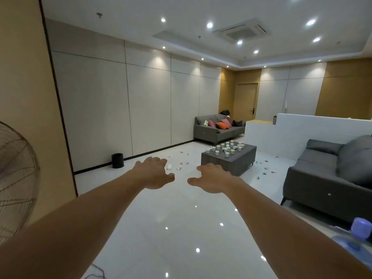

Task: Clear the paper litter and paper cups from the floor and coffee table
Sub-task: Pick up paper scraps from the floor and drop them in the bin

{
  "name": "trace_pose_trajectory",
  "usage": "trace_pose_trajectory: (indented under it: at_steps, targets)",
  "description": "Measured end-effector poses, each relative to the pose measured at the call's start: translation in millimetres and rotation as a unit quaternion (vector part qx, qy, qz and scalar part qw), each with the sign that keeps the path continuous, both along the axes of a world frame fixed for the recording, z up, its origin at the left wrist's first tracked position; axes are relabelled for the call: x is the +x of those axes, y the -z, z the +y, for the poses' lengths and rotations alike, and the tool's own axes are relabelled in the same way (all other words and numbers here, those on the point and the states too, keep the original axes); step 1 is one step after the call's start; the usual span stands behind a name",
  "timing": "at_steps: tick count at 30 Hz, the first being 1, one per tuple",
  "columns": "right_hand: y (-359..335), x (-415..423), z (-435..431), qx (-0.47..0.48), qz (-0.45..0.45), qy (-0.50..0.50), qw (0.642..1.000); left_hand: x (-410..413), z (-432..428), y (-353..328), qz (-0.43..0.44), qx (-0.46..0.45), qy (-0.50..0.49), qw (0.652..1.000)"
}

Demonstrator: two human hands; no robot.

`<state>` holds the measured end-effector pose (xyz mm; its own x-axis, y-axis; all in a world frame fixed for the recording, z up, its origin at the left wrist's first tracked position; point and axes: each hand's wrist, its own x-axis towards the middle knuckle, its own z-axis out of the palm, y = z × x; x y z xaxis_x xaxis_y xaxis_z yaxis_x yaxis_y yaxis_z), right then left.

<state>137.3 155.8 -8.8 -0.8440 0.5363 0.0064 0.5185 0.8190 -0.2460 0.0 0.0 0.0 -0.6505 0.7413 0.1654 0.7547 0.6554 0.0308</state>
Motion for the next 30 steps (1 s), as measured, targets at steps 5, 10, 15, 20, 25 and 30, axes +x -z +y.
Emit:
trace_pose_trajectory:
  at_steps: [5, 10, 15, 20, 25, 30]
  targets:
    - [10.6, -24.5, 30.2, 0.001, -0.010, -0.002, 1.000, -19.4, 26.8, 12.8, -0.004, -0.014, -0.012, 1.000]
    - [18.5, -80.0, 72.8, 0.017, -0.012, -0.005, 1.000, -75.6, 64.1, 20.4, -0.016, -0.013, -0.028, 0.999]
    - [19.6, -153.7, 115.9, 0.016, -0.011, -0.009, 1.000, -142.9, 110.2, 18.5, -0.032, -0.006, -0.019, 0.999]
    - [23.1, -224.3, 161.8, 0.010, 0.010, 0.000, 1.000, -213.0, 154.4, 12.4, -0.017, -0.017, -0.016, 1.000]
    - [35.0, -285.5, 226.6, 0.005, -0.012, 0.006, 1.000, -278.0, 210.7, 19.4, -0.035, -0.040, -0.031, 0.998]
    - [38.2, -361.2, 311.6, 0.014, 0.001, -0.012, 1.000, -347.3, 293.2, 24.8, -0.025, -0.029, -0.042, 0.998]
